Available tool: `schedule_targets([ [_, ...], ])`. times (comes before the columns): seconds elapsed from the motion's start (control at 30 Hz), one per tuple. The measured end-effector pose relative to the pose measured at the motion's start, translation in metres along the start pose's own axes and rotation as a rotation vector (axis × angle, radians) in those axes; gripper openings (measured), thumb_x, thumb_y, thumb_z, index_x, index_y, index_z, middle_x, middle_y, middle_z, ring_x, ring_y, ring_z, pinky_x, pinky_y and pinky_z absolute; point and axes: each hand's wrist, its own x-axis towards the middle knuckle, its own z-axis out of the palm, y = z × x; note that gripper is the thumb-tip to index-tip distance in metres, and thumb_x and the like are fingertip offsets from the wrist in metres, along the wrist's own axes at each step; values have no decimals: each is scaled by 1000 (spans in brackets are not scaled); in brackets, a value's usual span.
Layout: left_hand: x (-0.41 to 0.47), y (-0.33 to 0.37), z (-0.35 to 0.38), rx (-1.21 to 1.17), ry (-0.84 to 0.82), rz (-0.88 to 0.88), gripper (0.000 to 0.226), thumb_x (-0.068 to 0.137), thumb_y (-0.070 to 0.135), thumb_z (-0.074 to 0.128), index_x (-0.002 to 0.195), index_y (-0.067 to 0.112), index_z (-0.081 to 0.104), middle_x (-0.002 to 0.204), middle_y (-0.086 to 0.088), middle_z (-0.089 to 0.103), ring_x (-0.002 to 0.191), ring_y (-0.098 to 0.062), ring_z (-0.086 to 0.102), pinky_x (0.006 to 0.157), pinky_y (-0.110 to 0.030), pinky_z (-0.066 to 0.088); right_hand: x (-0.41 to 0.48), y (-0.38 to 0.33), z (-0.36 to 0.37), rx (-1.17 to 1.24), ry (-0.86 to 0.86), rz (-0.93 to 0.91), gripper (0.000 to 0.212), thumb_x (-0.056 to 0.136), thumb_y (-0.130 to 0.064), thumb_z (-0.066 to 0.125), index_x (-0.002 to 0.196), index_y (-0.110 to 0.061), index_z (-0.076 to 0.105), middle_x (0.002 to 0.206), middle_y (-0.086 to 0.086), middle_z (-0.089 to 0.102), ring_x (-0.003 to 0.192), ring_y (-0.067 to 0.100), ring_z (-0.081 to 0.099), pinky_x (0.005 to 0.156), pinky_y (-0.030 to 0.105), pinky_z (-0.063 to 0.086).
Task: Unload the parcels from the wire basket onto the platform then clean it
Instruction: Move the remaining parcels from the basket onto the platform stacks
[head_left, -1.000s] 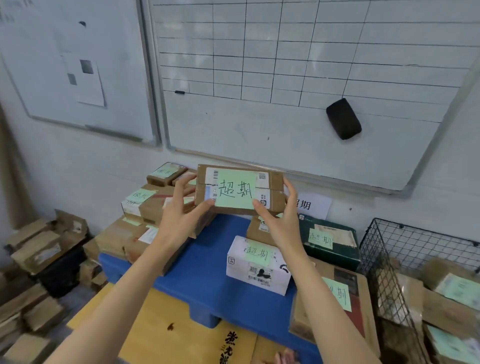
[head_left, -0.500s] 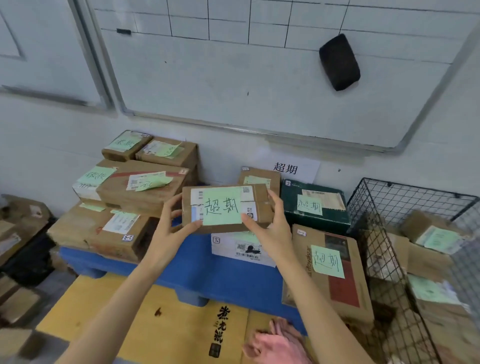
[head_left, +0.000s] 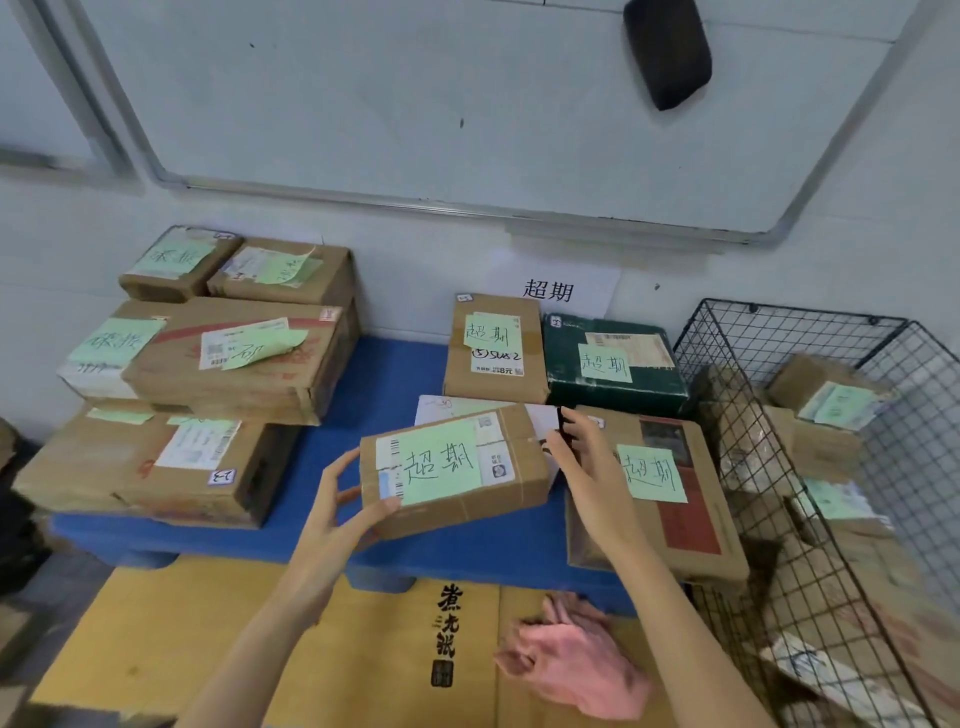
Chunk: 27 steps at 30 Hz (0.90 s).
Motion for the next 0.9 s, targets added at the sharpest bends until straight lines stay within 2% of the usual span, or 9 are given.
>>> schedule_targets([
  [0.07,0,-3,0,-1,-14,-2,80,62,60,76,133,56,40,129,11,61,124,-11,53,94,-39,53,-4,1,-2,-33,14,11,35,96,-48,52,131,-45,48,116,-42,52,109,-24,44,88,5,35],
  [0.13,-1,-6,2,19,-42,-2,78,67,58,78,134,56,40,128,14,61,122,-5,53,94,-37,53,-7,0,-3,-67,15,19,25,100,-39,52,120,-53,46,106,-51,50,102,-31,42,80,-2,35],
  [0.27,-1,-17,11,122,-80,-14,64,83,34,74,134,52,40,122,18,59,106,15,52,76,-15,48,-8,6,-3,-131,25,-4,36,98,-50,50,133,-48,45,121,-45,44,110,-31,38,89,8,32],
  [0.37,8,-27,17,202,-93,-24,65,83,35,74,136,50,37,121,18,58,100,18,52,75,-15,44,-9,9,-2,-284,12,-45,49,96,-57,48,142,-41,39,131,-37,41,117,-19,37,96,18,30],
  [0.47,19,-38,21,240,-99,-20,67,83,36,75,136,50,36,120,16,58,104,11,54,75,-16,46,-11,13,-4,-482,33,-102,52,97,-57,47,144,-37,37,142,-19,44,128,-3,35,100,24,32],
  [0.6,23,-47,29,265,-90,-4,68,84,36,74,139,44,35,120,17,56,105,4,54,72,-13,45,-14,20,-10,-698,69,-156,54,97,-57,47,145,-32,39,144,-12,44,133,10,39,102,31,39],
  [0.7,23,-53,31,288,-70,37,68,85,30,74,140,41,35,121,14,57,100,2,58,67,-9,48,-16,27,-14,-844,90,-199,57,95,-57,47,144,-30,38,146,-6,43,137,17,38,111,38,37],
  [0.8,24,-59,31,305,-56,80,70,85,28,75,141,42,35,124,15,56,107,-1,58,72,-13,49,-20,33,-15,-971,94,-178,62,93,-63,39,146,-30,37,153,-2,37,144,22,30,117,42,30],
  [0.9,24,-64,32,331,-37,137,69,87,28,74,141,44,36,130,15,52,118,-4,52,86,-19,47,-27,35,-14,-990,91,-150,66,92,-65,37,148,-30,37,158,0,32,149,24,22,119,40,21],
])
